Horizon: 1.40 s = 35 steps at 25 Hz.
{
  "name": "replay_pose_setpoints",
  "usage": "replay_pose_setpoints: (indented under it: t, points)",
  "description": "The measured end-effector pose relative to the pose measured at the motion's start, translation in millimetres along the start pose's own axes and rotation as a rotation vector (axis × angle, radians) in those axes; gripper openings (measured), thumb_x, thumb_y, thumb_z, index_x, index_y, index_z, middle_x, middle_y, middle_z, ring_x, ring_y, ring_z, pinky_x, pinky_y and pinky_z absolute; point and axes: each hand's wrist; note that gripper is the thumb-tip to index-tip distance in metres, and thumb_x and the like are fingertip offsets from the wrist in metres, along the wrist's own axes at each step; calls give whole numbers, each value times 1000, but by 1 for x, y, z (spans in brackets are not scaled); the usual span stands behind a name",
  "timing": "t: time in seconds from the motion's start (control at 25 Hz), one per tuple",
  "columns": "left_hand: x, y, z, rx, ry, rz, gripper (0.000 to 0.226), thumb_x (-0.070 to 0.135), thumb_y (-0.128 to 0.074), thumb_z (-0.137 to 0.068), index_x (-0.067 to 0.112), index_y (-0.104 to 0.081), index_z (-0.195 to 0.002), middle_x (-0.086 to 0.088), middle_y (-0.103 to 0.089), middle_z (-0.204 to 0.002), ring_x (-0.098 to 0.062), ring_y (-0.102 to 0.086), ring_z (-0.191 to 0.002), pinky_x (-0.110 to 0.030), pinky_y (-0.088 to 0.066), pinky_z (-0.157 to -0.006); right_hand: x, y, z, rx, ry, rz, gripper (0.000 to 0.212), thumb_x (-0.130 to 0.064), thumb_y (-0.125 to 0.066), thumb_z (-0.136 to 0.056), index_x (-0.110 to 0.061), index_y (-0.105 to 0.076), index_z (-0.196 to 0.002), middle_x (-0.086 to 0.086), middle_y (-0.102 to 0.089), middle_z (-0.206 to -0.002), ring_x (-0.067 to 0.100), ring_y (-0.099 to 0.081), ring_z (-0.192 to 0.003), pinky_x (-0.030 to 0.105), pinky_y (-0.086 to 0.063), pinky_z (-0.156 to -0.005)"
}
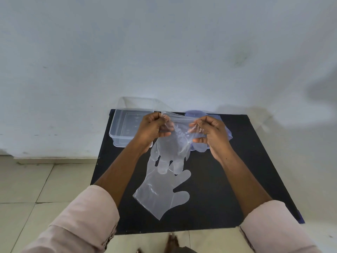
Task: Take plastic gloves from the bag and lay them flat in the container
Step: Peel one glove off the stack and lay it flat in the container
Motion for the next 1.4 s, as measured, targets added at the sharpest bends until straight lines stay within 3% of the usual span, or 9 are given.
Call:
replay_pose_setpoints:
  t: [0.16,0.32,0.52,0.64,0.92,1.08,1.2,1.28,1.4]
  points:
    - [1,-5,-22,44,-6,-14,18,19,-59,-94,3,-65,-89,-8,-75,-80,-19,-73,-73,-28,-60,-68,6,6,-34,-43,-21,46,23,-8,-51,-95,-13,-66,-79,6,-75,-82,21,-72,-69,30,-58,-64]
    - [0,10,-40,105,36,-21,15,21,-61,-93,8,-64,-86,-8,-76,-80,-22,-74,-76,-31,-60,-71,11,-8,-65,-119,-32,27,23,-4,-49,-94,-10,-65,-78,2,-76,-71,17,-72,-65,27,-60,-63]
    - [6,58,-78,164,52,-26,13,16,-58,-95,8,-64,-87,-8,-76,-79,-22,-75,-75,-28,-60,-67,15,-62,-114,-140,-38,70,26,-3,-49,-92,-12,-64,-73,15,-74,-82,23,-71,-70,31,-59,-65]
    - [19,90,-114,188,48,-51,16,8,-52,-95,9,-63,-82,-9,-74,-78,-19,-74,-71,-28,-58,-68,9,-104,-149,-94,-20,102,24,-3,-50,-90,-12,-63,-72,12,-72,-77,24,-72,-72,32,-57,-64]
    - [62,155,-206,290,-25,-36,18,3,-50,-92,11,-60,-78,-13,-71,-81,-22,-72,-70,-34,-57,-75,-24,-189,-231,-47,116,207,19,-3,-47,-88,-10,-61,-77,16,-73,-85,29,-72,-84,42,-58,-79]
    - [81,167,-216,252,-285,20,12,11,-55,-90,12,-63,-81,-10,-74,-82,-25,-73,-81,-36,-59,-77,-33,-205,-239,91,455,256,16,-5,-45,-88,-7,-59,-80,5,-72,-80,23,-67,-76,32,-50,-68]
    - [63,182,-206,166,-371,5,9,9,-55,-89,5,-62,-83,-14,-73,-83,-27,-73,-83,-34,-58,-76,-7,-211,-221,130,567,175,15,-14,-49,-94,-14,-55,-80,4,-70,-80,24,-61,-71,30,-45,-63]
    - [30,195,-196,112,-292,-26,5,-2,-54,-88,-3,-57,-85,-22,-66,-83,-24,-71,-79,-31,-56,-74,30,-213,-203,93,526,214,18,-16,-52,-96,-14,-54,-78,9,-66,-74,24,-55,-65,31,-42,-61]
    - [-25,212,-188,101,-61,-165,6,-9,-55,-87,-4,-59,-86,-18,-65,-87,-22,-69,-80,-35,-53,-80,88,-213,-185,-6,421,333,21,-10,-55,-97,-11,-54,-76,2,-48,-56,5,-35,-49,28,-33,-49]
Point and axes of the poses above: each hand's wrist, its own z-axis away from the middle knuckle, its own y-axis out of the back of the hand, x = y × z
